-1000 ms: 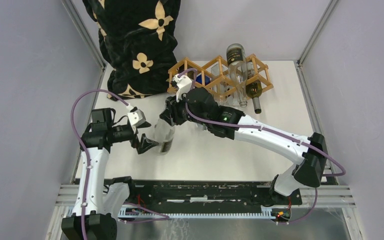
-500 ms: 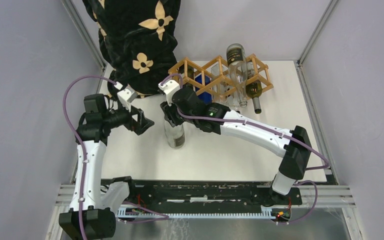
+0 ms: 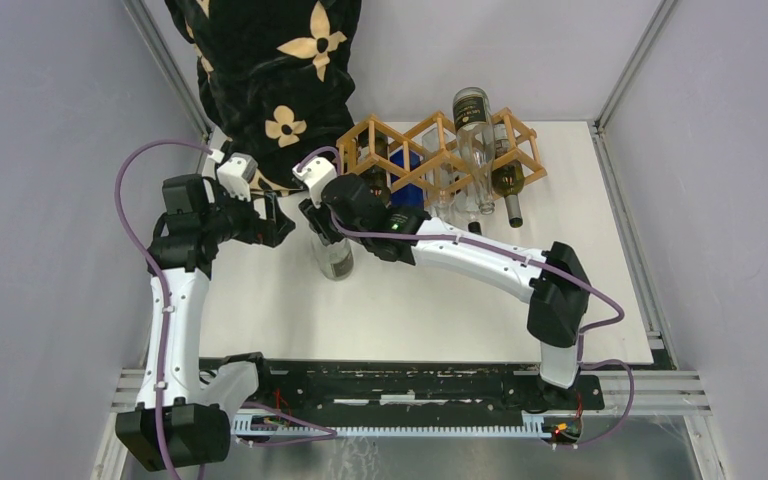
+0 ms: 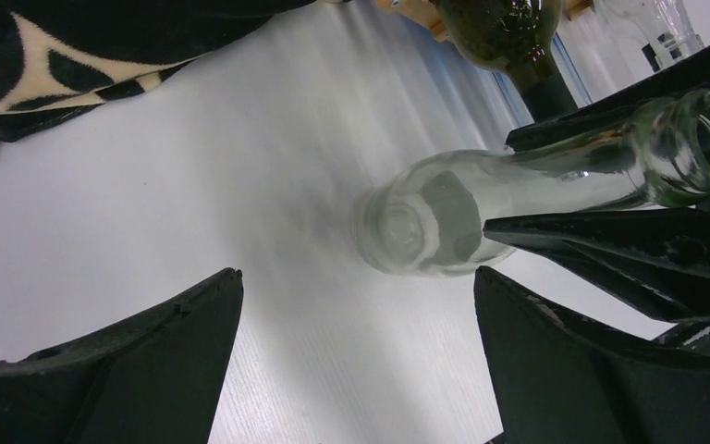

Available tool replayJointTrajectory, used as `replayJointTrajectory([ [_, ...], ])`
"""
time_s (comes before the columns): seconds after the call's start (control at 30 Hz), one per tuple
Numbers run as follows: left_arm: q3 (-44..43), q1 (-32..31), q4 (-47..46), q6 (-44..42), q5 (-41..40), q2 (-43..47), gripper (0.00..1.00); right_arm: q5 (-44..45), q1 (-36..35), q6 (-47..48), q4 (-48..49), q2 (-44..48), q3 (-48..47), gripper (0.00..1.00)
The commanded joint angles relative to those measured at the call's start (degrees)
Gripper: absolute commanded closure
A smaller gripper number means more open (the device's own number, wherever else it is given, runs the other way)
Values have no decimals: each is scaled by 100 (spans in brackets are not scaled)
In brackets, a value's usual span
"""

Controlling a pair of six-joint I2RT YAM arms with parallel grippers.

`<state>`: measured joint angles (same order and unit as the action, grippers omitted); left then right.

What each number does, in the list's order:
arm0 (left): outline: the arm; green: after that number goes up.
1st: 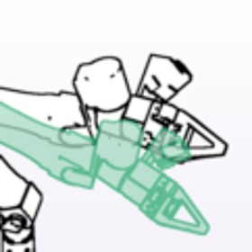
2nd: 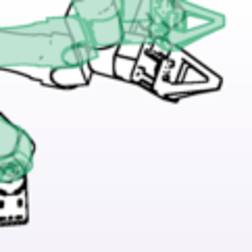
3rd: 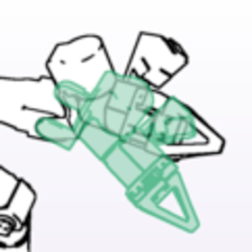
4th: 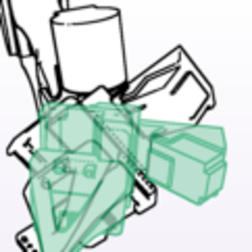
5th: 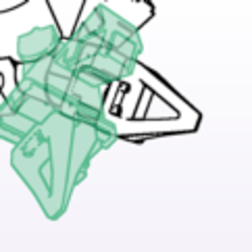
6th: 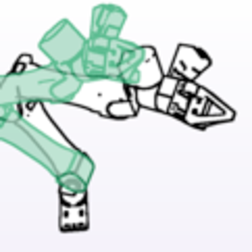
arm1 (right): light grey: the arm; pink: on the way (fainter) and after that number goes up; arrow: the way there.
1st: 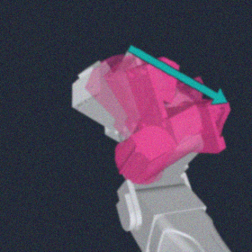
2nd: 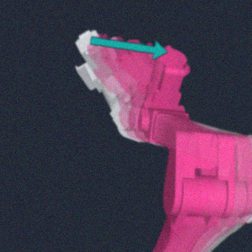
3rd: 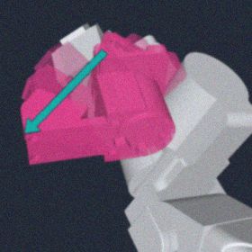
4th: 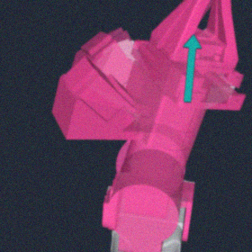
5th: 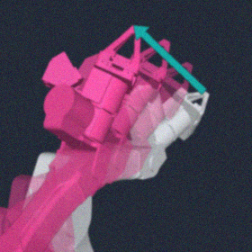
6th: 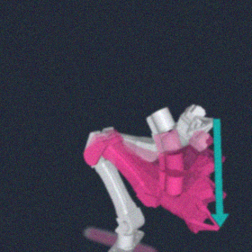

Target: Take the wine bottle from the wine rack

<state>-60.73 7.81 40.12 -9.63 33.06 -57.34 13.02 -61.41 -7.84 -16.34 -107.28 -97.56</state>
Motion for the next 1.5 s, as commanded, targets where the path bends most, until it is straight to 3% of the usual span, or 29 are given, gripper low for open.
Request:
replayJointTrajectory([
  [0.0, 1, 37, -182, 234, -155, 200, 0, 272, -18, 246, 1475, 186, -346, 100],
  [0.13, -26, 43, -70, 111, -15, 172, 0, 181, -19, 190, 1386, 63, -389, 100],
  [0.17, -27, 42, -44, 75, 16, 167, 0, 153, -19, 141, 1343, 61, -395, 95],
  [0.33, 10, 44, 99, -258, 259, 165, 0, 70, -19, 49, 1009, 225, -362, 35],
  [0.47, 96, 37, 137, -473, 524, 274, 0, -8, -19, 33, 777, 495, -318, 12],
  [0.57, 152, 28, 145, -591, 818, 389, 0, -74, -17, 2, 592, 770, -253, 2],
  [0.8, 51, -14, 38, -667, 1329, 435, 0, 303, 236, -228, -482, 1551, -339, 2],
  [1.03, -166, -411, -596, -118, 1189, 119, 6, -21, 1656, -682, -1409, 2585, 65, 2],
  [1.27, -374, -1872, -1059, 121, -299, -425, 8, -311, 2938, -717, -1908, 3073, 369, 2],
  [1.47, -724, -1993, -1199, 54, -859, -865, 14, -453, 3480, -785, -2036, 3064, 810, 2],
])
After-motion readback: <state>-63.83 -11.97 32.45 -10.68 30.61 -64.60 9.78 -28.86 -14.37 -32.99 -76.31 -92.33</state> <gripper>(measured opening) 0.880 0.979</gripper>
